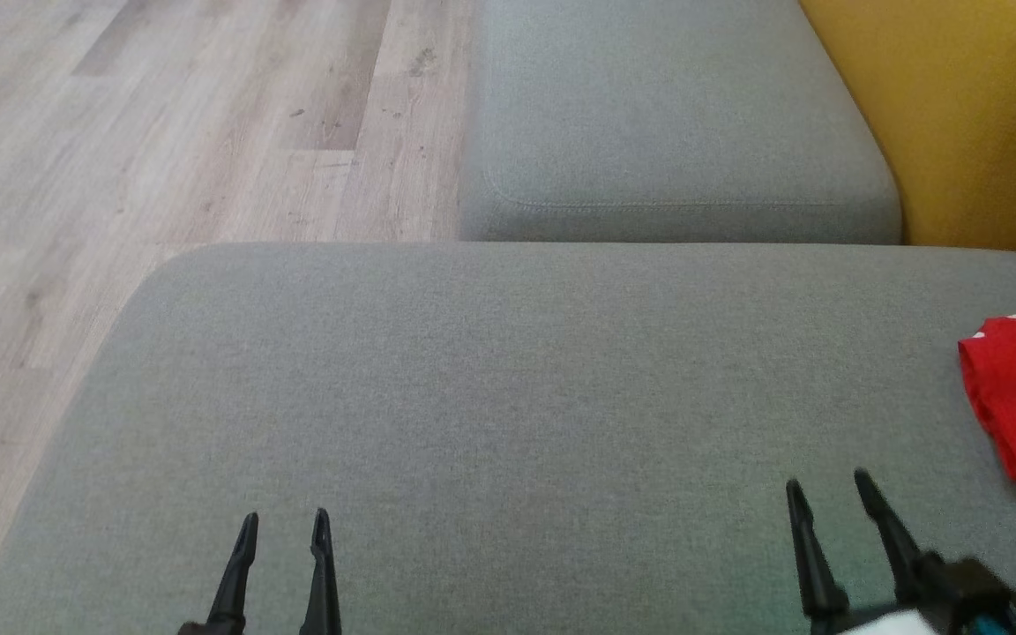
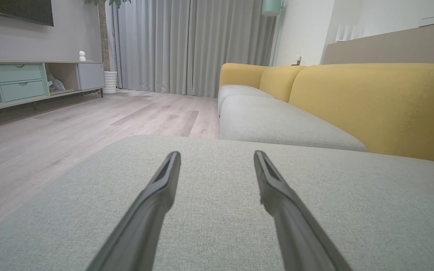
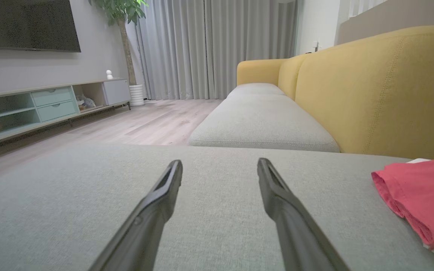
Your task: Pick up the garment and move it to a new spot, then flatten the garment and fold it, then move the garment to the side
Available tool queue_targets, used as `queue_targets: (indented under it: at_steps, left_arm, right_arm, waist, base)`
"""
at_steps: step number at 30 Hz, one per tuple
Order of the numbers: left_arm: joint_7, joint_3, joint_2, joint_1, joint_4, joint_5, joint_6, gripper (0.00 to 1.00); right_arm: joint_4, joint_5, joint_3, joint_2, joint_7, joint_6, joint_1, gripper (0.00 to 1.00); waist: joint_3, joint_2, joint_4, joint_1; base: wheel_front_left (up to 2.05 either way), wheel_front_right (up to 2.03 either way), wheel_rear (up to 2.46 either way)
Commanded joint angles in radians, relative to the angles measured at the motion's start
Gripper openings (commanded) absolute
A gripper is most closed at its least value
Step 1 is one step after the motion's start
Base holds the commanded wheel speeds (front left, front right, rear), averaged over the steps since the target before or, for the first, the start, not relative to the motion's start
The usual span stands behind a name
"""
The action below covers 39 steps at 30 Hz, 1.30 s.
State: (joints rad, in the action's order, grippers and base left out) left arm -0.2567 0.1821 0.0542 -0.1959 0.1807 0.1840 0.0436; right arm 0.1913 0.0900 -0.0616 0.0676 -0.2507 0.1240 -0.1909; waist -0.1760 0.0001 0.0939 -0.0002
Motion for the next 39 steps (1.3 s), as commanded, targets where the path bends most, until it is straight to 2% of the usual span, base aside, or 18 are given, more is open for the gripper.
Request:
queue_targets:
  at_steps: [1,9,21,22,26,39]
  left_arm:
    - [-0.005,-0.038,-0.004,0.039,-0.036,-0.003,0.0,1.0]
    - [-0.005,-0.044,-0.004,0.021,-0.028,-0.015,-0.005,1.0]
    - [-0.005,-0.032,-0.004,0.025,-0.003,-0.05,-0.007,1.0]
    - [0.0,-0.008,0.001,-0.023,0.028,-0.045,-0.009,0.0]
    - [0.003,-0.01,0.001,-0.042,0.083,-0.035,-0.01,0.0]
    - [0.039,-0.038,0.0,-0.008,0.081,0.107,-0.026,0.0]
  right_arm:
    - [-0.04,-0.01,-0.015,0.006,-0.011,0.007,0.016,1.0]
    - [-0.079,-0.029,0.0,-0.015,-0.011,0.007,-0.064,1.0]
    - [-0.072,-0.035,0.007,-0.017,-0.011,0.007,-0.064,1.0]
    - [-0.038,-0.037,0.027,-0.024,0.0,0.0,-0.107,0.0]
    - [0.018,-0.027,0.025,-0.024,0.003,0.0,-0.115,0.0]
    - [0.021,0.127,0.035,-0.02,0.034,0.001,-0.075,0.0]
  waist:
    - [-0.003,-0.0001,0.0,0.0002]
    - [-0.022,-0.0001,-0.005,0.0002]
    - [-0.026,-0.0001,-0.015,0.0002]
    - [-0.026,-0.0001,-0.015,0.0002]
    - [-0.026,-0.0001,-0.016,0.0002]
    - [-0.005,-0.0001,-0.024,0.0002]
  base:
    - [0.0,0.0,0.0]
    - [0.0,0.0,0.0]
    - [0.0,0.0,0.0]
    - [0.0,0.0,0.0]
    - [0.0,0.0,0.0]
    - [0.0,0.0,0.0]
